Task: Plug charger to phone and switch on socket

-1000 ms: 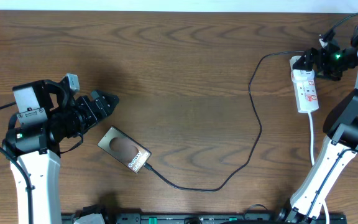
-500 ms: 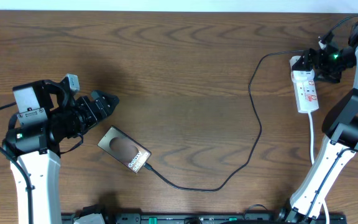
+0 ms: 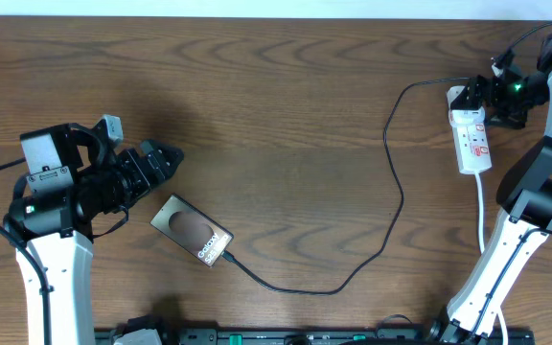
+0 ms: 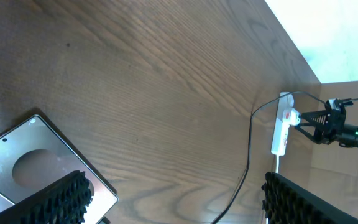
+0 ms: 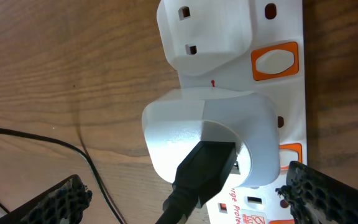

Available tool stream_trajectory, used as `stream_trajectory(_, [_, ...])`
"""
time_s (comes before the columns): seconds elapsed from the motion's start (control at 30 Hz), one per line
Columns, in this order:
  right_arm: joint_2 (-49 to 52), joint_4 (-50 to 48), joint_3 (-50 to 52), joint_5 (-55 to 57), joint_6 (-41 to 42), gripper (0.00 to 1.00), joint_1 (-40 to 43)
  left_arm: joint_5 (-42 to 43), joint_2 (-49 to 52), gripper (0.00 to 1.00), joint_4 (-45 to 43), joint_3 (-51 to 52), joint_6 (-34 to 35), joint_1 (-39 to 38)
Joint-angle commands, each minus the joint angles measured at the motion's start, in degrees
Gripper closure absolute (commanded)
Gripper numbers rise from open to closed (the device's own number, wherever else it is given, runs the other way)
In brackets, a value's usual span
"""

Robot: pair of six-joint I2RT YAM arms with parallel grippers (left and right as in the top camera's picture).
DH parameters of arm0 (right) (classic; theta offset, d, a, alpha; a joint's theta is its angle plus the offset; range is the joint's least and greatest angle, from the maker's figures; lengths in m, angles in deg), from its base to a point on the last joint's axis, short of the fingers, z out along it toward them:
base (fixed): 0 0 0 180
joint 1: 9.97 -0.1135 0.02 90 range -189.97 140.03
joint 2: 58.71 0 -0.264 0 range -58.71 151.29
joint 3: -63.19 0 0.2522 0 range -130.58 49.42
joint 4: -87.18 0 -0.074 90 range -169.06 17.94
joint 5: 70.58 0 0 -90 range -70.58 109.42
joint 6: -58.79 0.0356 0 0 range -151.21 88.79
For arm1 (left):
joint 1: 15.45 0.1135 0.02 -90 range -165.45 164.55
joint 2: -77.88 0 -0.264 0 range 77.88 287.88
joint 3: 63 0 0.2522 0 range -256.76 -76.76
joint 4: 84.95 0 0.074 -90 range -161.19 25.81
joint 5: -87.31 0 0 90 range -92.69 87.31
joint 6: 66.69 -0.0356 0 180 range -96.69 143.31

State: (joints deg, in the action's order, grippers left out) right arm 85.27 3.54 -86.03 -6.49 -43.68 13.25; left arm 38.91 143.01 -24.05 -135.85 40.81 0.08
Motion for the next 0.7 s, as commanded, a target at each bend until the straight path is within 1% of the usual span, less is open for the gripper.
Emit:
stream_trajectory(0.0, [-0.4, -0.6, 1.4, 0.1, 0.7, 0.01, -0.5, -0.3, -0.5, 0.12, 0.2, -1.1, -1.4, -0.2])
stream_trajectory(0.2, [-0.4, -2.5, 3.9, 0.0, 1.0, 0.01, -0.6, -0.3, -0.5, 0.12, 0.2, -1.1, -1.4, -0.2])
stream_trajectory(0.67, [-0.4, -3.0, 4.0, -0.1, 1.1, 0.01, -2.6, -0.3, -0.5, 0.12, 0.2, -1.1, -1.4, -0.2])
